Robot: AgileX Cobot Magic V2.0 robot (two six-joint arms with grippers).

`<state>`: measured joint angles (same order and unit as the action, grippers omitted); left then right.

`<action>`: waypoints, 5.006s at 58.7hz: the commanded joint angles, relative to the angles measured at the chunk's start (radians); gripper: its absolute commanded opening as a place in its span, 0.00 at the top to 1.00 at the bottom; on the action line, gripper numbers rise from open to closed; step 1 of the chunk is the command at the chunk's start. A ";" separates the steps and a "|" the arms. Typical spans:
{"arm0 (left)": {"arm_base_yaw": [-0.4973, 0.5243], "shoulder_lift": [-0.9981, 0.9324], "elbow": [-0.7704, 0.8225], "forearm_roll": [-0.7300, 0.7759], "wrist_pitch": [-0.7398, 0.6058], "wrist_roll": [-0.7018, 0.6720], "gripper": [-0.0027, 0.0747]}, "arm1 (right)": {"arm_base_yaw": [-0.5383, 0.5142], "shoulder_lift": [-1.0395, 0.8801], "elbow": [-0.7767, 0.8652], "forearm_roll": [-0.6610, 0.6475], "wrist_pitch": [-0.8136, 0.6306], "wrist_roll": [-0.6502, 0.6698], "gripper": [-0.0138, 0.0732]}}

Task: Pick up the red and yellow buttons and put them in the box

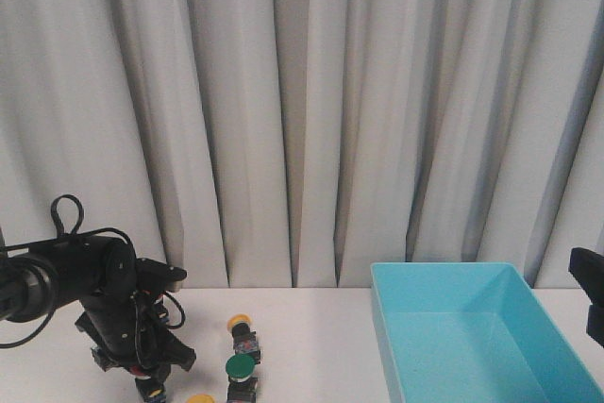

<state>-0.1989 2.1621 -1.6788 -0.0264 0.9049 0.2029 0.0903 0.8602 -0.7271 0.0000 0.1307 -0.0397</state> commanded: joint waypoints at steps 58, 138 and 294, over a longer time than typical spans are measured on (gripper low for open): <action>-0.004 -0.495 -0.029 -0.645 -0.176 0.251 0.84 | 0.001 0.282 -0.151 0.732 0.019 0.107 0.22; -0.073 -0.270 -0.028 -1.726 -0.108 0.869 0.84 | -0.001 0.687 -0.545 1.782 0.617 -0.781 0.22; -0.281 -0.244 -0.140 -1.741 -0.223 1.174 0.84 | 0.002 0.687 -0.544 1.782 0.511 -0.322 0.86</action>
<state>-0.4589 1.9725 -1.7853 -1.6982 0.6688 1.3726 0.0904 1.5891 -1.2371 1.7038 0.5860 -0.3813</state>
